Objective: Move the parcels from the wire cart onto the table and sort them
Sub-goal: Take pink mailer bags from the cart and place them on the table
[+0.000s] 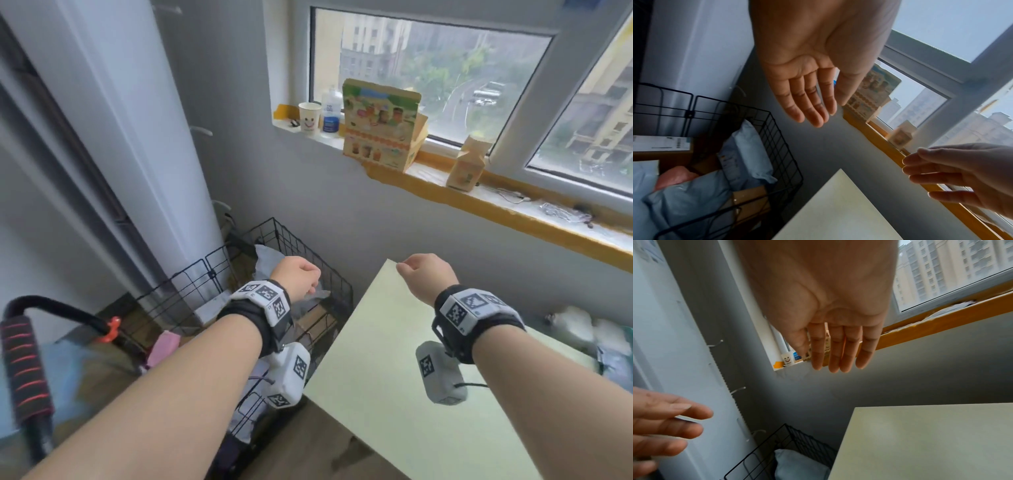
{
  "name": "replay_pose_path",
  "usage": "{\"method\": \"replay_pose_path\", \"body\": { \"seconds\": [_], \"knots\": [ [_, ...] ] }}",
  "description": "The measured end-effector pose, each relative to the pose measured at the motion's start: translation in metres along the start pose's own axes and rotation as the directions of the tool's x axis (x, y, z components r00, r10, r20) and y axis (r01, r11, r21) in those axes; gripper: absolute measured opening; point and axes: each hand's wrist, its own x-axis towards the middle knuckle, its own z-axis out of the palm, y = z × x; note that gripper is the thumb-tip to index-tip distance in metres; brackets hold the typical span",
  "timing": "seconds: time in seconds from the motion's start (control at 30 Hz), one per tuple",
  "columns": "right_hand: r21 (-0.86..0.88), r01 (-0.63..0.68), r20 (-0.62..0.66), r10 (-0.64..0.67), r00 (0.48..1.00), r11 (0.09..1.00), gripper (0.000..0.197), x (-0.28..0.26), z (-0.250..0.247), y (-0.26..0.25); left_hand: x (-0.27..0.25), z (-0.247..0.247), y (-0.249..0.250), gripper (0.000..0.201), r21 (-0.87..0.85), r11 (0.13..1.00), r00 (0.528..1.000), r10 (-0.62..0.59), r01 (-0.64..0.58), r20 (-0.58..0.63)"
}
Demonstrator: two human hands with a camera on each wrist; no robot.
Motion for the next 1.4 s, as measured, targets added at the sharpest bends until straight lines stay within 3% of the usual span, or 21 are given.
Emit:
{"method": "replay_pose_path", "body": {
  "seconds": [0.33, 0.67, 1.13, 1.4],
  "knots": [
    [-0.010, 0.031, 0.099, -0.030, 0.995, 0.999, 0.036, 0.022, 0.067, -0.107, 0.022, -0.098, -0.072, 0.018, -0.026, 0.997, 0.991, -0.079, 0.077, -0.105],
    [0.058, 0.068, 0.162, -0.076, 0.984, 0.996, 0.028, 0.032, 0.139, -0.179, 0.041, -0.174, -0.150, 0.021, -0.129, 0.976, 0.959, -0.200, 0.177, -0.201],
    [-0.001, 0.127, 0.340, -0.119, 0.933, 0.992, 0.029, 0.092, 0.218, -0.229, 0.088, -0.200, -0.217, 0.015, -0.206, 0.928, 0.898, -0.357, 0.310, -0.255],
    [-0.008, 0.115, 0.448, -0.099, 0.889, 0.993, 0.028, 0.153, 0.271, -0.232, 0.133, -0.202, -0.259, 0.017, -0.271, 0.874, 0.831, -0.474, 0.403, -0.292]
  ]
}}
